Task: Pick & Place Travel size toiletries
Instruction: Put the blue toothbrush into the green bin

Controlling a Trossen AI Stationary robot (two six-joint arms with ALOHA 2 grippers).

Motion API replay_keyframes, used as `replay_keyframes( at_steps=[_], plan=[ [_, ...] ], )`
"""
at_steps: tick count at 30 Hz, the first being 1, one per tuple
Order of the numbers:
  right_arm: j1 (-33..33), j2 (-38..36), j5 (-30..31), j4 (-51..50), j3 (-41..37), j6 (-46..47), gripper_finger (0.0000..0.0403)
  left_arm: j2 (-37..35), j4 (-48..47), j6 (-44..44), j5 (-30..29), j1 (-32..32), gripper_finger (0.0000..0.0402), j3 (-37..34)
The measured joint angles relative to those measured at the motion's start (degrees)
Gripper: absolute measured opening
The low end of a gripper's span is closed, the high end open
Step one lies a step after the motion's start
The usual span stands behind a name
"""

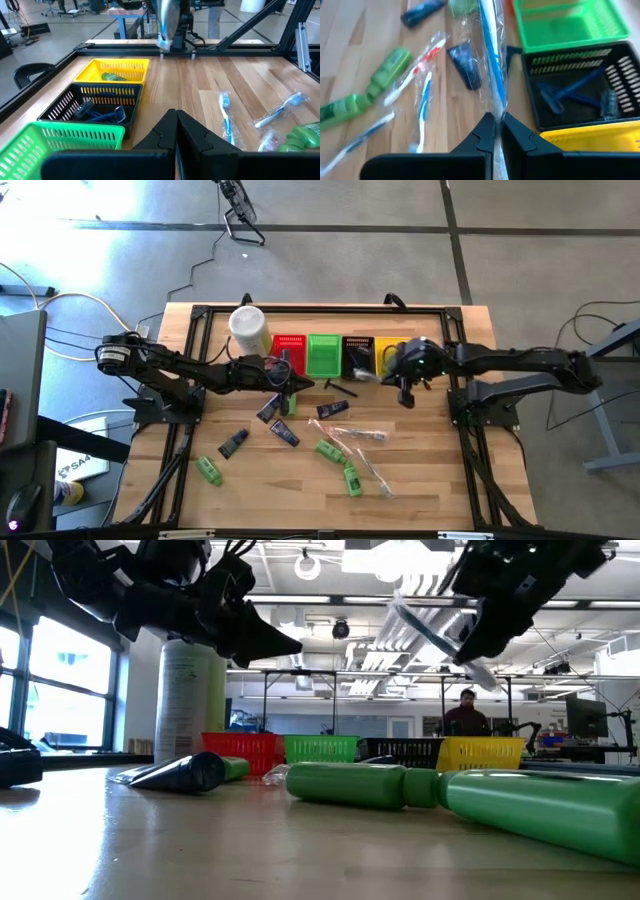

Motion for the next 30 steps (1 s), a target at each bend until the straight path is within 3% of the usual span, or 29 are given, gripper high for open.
replay_keyframes(
  at_steps=[6, 13, 21, 30],
  plan=[
    [0.0, -8.1, -2.0, 25.8, -14.4, 4.0, 0.0009, 0.0, 0.4, 0.1, 0.0, 0.0, 0.0007, 0.0],
    [0.5, -6.6, 0.9, 52.9, -27.6, 12.5, 0.0009, 0.0, 0.4, 0.2, 0.0, 0.0, 0.0007, 0.0],
    [4.8, -1.6, 8.4, 61.6, -29.0, 13.4, 0.0009, 0.0, 3.4, 0.2, -0.9, 0.0, 0.0019, 0.0],
    [6.8, 1.9, 8.8, 66.4, -29.0, 12.4, 0.0009, 0.0, 3.9, -1.9, -3.6, 0.0, 0.0128, 1.3]
  ],
)
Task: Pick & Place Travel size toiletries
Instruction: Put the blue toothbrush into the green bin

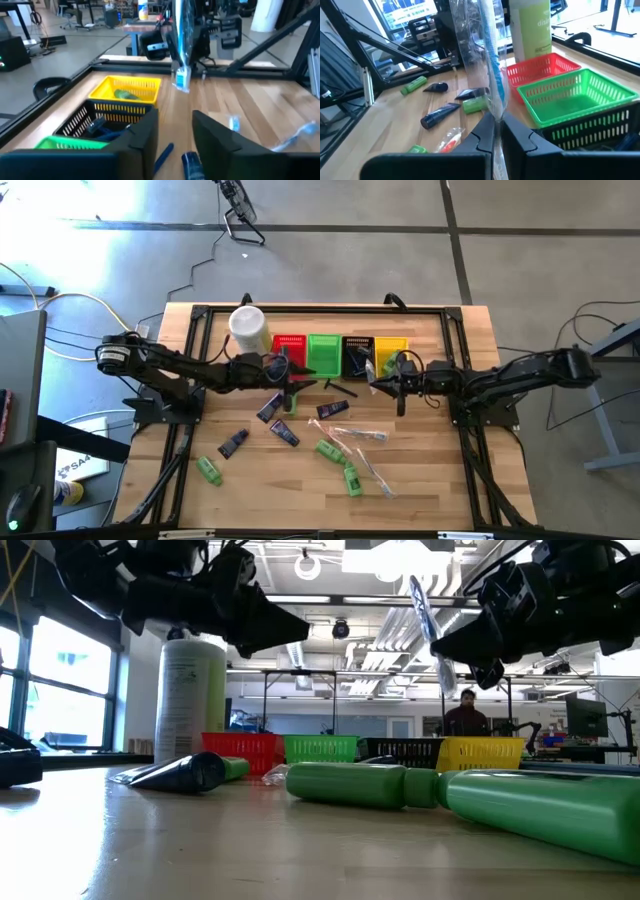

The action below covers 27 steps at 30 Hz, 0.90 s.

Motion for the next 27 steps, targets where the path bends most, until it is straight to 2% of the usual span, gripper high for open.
replay_keyframes(
  at_steps=[4, 7, 17, 22, 27],
  plan=[
    [0.8, 1.2, 0.2, 3.4, 0.0, -0.5, 0.0009, 0.0, 0.0, 0.0, 0.0, 0.0, 0.0163, 1.8],
    [1.6, 2.4, 1.7, 6.2, 0.0, -1.8, 0.0009, 0.0, 0.0, 0.0, 0.1, 0.0, 0.0173, 3.3],
    [3.9, 8.3, 3.5, 14.5, 0.1, -3.5, 0.0009, 1.4, 0.2, -3.9, 0.2, 0.0, 0.0175, 6.1],
    [4.0, 11.5, 4.0, 15.5, 1.4, -3.5, 0.0009, 6.4, 3.2, -8.2, 0.2, 0.0, 0.0175, 7.8],
    [4.0, 14.8, 2.8, 15.4, 4.2, -3.5, 0.0009, 10.6, 6.4, -8.6, 2.2, 0.0, 0.0175, 10.5]
  ],
)
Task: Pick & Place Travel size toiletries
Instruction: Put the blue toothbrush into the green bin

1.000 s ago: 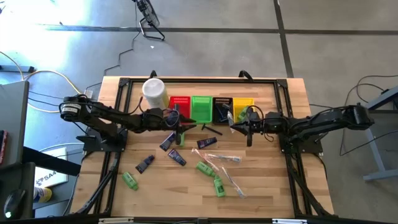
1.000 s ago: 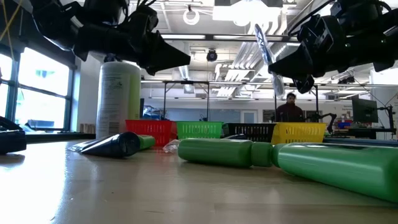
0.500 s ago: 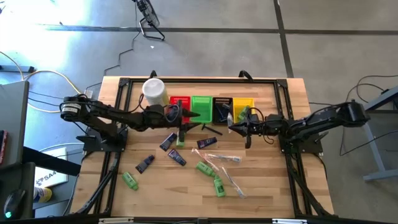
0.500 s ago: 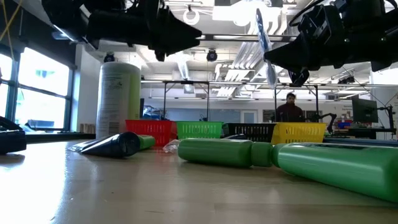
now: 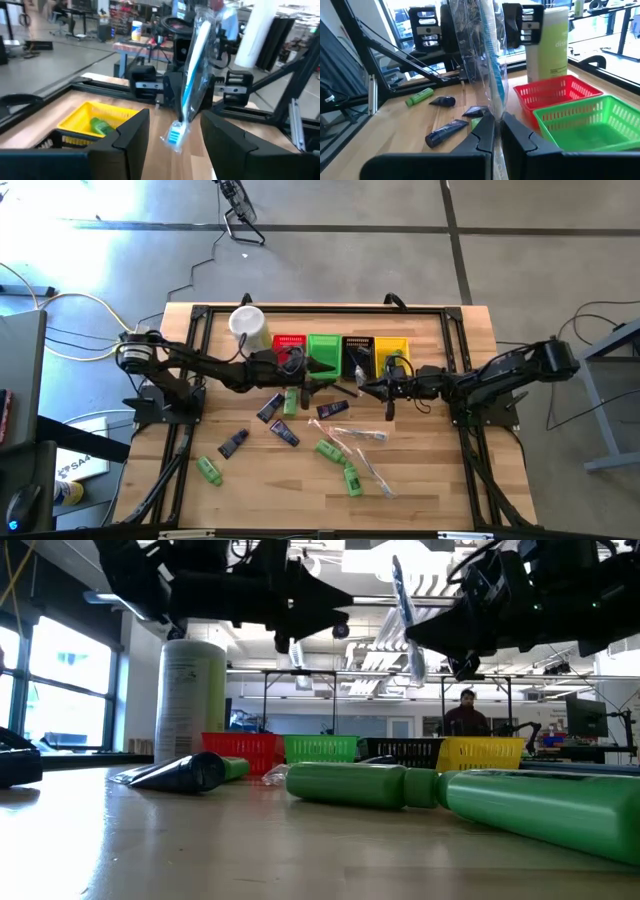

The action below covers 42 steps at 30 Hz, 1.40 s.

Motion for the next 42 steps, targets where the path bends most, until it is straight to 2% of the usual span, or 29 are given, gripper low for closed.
replay_keyframes(
  at_steps=[6, 16, 20, 27, 32, 42],
  plan=[
    [0.6, 4.9, -0.6, 0.0, 3.8, -0.6, 0.0009, 1.7, -0.7, 0.7, 0.1, 0.0, 0.0175, 2.9],
    [1.4, 13.3, 0.3, 0.0, 10.6, -1.3, 0.0009, 1.7, -2.1, 0.6, 0.1, 0.0, 0.0175, 3.1],
    [1.5, 15.1, 1.4, 0.0, 11.9, -1.2, 0.0009, 1.7, -2.5, 0.6, 1.8, 0.0, 0.0175, 3.1],
    [1.3, 14.1, -2.6, 0.4, 12.2, -2.3, 0.0009, 1.7, -4.6, 0.6, 3.0, 0.0, 0.0175, 3.1],
    [1.3, 12.0, -2.8, -0.4, 12.2, -2.9, 0.0009, 1.7, -5.1, 0.7, 2.9, 0.0, 0.0175, 3.1],
    [1.3, 4.5, 4.0, -16.7, 12.1, -2.7, 0.0009, 1.8, -6.5, 2.4, 2.7, 0.0, 0.0175, 3.1]
  ],
)
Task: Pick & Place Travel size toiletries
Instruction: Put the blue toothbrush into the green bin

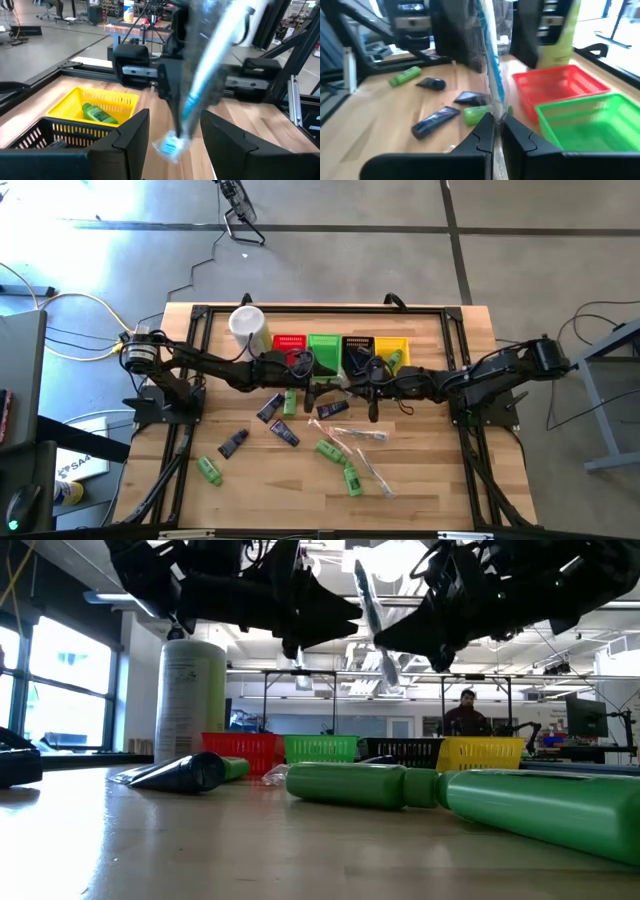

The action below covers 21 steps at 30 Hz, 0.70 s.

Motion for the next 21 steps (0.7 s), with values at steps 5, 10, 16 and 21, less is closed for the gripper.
replay_keyframes(
  at_steps=[5, 10, 16, 21],
  plan=[
    [-0.2, -1.1, 3.7, -2.9, 0.0, 0.0, 0.0009, 0.0, 0.0, 1.2, 0.0, 0.0, 0.0175, 0.0],
    [-0.9, -0.6, 1.9, -2.6, 0.0, 0.4, 0.0009, 0.0, 1.1, 1.2, 0.0, 0.0, 0.0175, 0.0],
    [-0.9, -0.5, 0.2, -2.6, 0.0, 0.4, 0.0009, 0.0, 3.4, 1.2, 0.0, 0.0, 0.0175, 0.0],
    [-0.9, -0.5, 0.2, -2.6, 0.0, 0.4, 0.0009, 0.0, 3.8, 1.2, 0.0, 0.0, 0.0175, 0.3]
  ],
)
